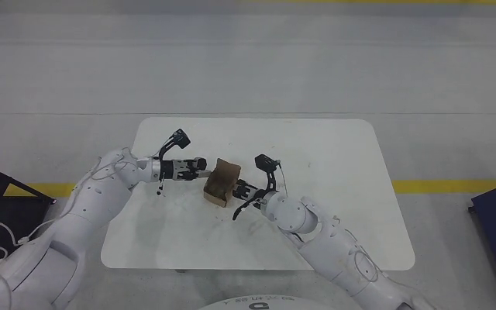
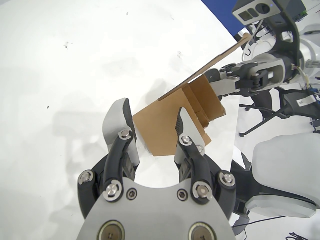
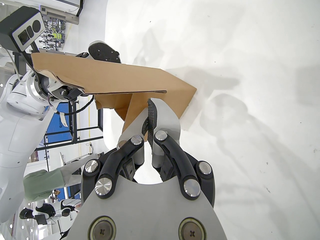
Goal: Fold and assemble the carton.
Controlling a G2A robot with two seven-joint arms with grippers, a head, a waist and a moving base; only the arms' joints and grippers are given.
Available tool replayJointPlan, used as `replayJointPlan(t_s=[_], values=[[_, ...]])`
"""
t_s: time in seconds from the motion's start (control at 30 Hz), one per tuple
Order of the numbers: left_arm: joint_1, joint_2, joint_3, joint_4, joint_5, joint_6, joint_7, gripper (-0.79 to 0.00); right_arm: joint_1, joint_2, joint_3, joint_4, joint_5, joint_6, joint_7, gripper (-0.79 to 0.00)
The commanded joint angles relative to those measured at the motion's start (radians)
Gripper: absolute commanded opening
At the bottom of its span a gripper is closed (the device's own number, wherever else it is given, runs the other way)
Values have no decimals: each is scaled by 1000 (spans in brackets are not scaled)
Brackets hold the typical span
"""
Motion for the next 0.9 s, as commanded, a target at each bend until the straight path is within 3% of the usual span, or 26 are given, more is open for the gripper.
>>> replayJointPlan(t_s=[0.0, 0.23, 0.63, 0.73, 0.87], values=[[-3, -4, 4, 12, 9, 0, 6, -385, 5, -2, -5, 3, -2, 4, 2, -785], [-7, -17, 16, 26, 9, 0, 27, -366, 8, -6, -8, 7, -4, 2, 1, -785], [27, 22, 10, -11, -13, 0, 71, -376, 8, -11, -7, 10, -8, 10, 3, -785], [29, 28, 14, -13, -11, 0, 80, -382, 12, -13, -8, 14, -6, 30, 5, -505], [26, 29, 23, -7, 2, 0, 93, -360, 18, -17, -16, 17, -14, 55, 2, -508]])
